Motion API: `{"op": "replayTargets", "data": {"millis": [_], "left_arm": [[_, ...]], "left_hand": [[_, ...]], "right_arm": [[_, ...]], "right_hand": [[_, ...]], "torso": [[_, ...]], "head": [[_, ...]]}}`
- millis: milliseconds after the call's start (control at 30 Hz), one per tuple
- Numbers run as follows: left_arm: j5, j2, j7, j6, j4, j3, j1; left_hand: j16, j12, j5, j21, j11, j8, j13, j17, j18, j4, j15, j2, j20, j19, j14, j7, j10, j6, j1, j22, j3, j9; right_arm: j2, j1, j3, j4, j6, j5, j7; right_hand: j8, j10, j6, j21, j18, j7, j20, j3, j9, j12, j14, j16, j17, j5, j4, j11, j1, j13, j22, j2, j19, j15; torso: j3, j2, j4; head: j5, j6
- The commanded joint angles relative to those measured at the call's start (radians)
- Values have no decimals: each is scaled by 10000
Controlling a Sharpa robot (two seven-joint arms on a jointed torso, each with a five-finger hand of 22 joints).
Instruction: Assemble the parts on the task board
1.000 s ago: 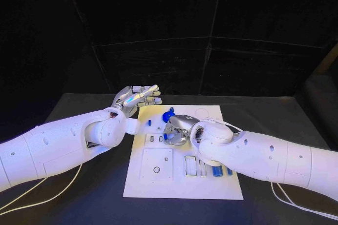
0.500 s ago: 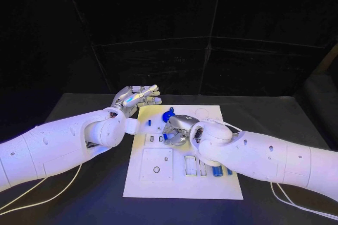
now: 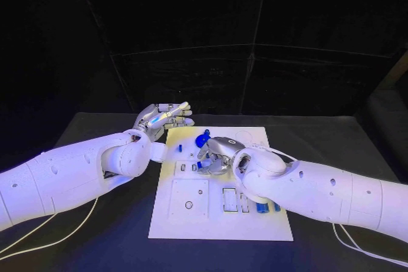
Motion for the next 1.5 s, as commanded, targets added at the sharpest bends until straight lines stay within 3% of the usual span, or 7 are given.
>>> {"op": "replayTargets", "data": {"millis": [33,300,433,667,900,1100,1500], "left_arm": [[-389,-31,-214,615,-99,8,17],[-2744,-165,-1442,1938,-217,9,17],[-4418,-295,-2656,2603,-173,11,64],[-7304,-299,-5087,3134,-97,13,414],[-8890,105,-7160,3525,-317,9,783],[-9709,583,-8341,3742,-552,-53,903],[-10454,1587,-9530,4230,-1078,-614,1229]], "left_hand": [[188,31,-57,199,-135,49,13,211,163,-10,-209,79,-185,512,631,-104,374,268,-31,74,54,8],[2246,232,-80,1608,-789,-4,225,1725,164,66,-1102,-142,-1157,3053,3735,-525,1956,605,-225,683,117,8],[9424,1087,-54,2948,-1156,148,1047,8812,46,181,-1569,-214,-1558,4177,3992,-698,2943,670,-332,1437,180,91],[12500,3869,-82,5297,-1502,1021,3476,12773,-59,634,-1734,-247,-1857,4192,4088,-1238,3178,1296,-870,3641,-271,629],[13422,8823,-8,8558,-1703,2427,8539,14279,-526,1516,-1881,-211,-2005,4669,4339,-1561,3153,1082,-1576,7658,-1395,1984],[13423,9805,-225,9606,-1798,3937,9448,14280,-628,1967,-1882,56,-2037,4562,4339,-1574,2912,161,-1680,8961,-2524,3599],[13423,9970,-203,10556,-1820,4609,9546,14280,-891,2102,-1969,299,-2048,5112,4339,-1607,2899,-267,-1795,10487,-3158,4372]], "right_arm": [[-292,12,13,308,-1097,92,1518],[-1617,211,84,1412,-920,1325,3058],[-2287,578,128,1599,-766,2992,3773],[-3149,1079,145,1453,-1017,3963,3989],[-3587,1354,153,1067,-1299,4866,3918],[-3627,1445,154,820,-1351,5141,3791],[-3531,1489,155,597,-1340,5220,3461]], "right_hand": [[0,-7,-160,-51,40,23,-35,-96,-13,55,1039,57,2632,49,-35,14,193,43,-39,6,-59,-66],[86,-29,-175,-94,58,28,-20,-340,2,50,1039,57,2632,532,49,22,252,19,-146,36,-119,-55],[243,-138,12,-145,82,-25,-48,-314,38,-80,1039,57,2632,883,38,-30,425,-146,-270,229,-181,-97],[375,-106,68,-183,82,-5,24,-472,5,-107,1039,57,2632,1055,122,6,465,-219,-351,314,-191,7],[384,-76,65,-185,84,-6,29,-521,2,-80,1039,57,2632,1080,179,7,408,-194,-358,312,-189,9],[409,-68,69,-226,101,-14,33,-606,-1,-79,1039,57,2632,1094,252,4,378,-213,-468,306,-223,15],[430,-59,86,-270,117,-18,35,-672,1,-69,1039,57,2632,1094,313,3,333,-211,-575,297,-267,16]], "torso": [[2,-16,-6],[16,-55,-1],[27,-186,-64],[49,-360,-126],[117,-456,-115],[103,-450,-106],[111,-420,-136]], "head": [[44,7],[109,88],[174,51],[243,-68],[337,-158],[305,-166],[360,-237]]}}
